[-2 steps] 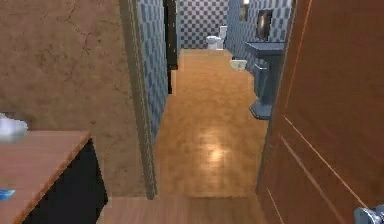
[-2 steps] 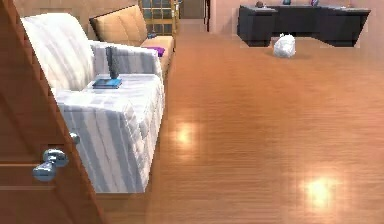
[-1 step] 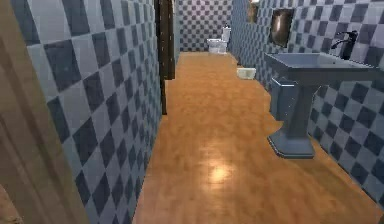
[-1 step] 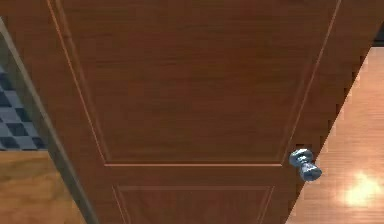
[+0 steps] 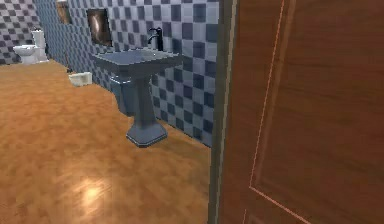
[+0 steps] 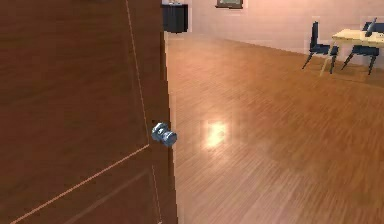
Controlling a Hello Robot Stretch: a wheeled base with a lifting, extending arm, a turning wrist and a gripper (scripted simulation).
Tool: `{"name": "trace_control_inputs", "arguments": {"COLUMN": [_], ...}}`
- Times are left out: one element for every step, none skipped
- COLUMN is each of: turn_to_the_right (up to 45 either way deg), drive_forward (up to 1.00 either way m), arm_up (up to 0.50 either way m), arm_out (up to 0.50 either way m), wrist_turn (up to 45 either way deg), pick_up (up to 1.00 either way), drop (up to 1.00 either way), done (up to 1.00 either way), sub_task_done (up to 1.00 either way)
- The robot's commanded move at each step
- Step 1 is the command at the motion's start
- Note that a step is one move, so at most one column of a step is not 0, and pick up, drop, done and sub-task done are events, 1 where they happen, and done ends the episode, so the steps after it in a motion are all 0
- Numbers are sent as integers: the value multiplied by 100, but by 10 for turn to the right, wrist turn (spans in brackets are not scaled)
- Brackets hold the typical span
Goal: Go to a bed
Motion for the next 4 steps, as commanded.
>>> {"name": "trace_control_inputs", "arguments": {"turn_to_the_right": [120, 0, -450, -150], "drive_forward": [0, 15, 0, 0], "arm_up": [0, 0, 0, 0], "arm_out": [0, 0, 0, 0], "wrist_turn": [0, 0, 0, 0], "pick_up": [0, 0, 0, 0], "drop": [0, 0, 0, 0], "done": [0, 0, 0, 0], "sub_task_done": [0, 0, 0, 0]}}
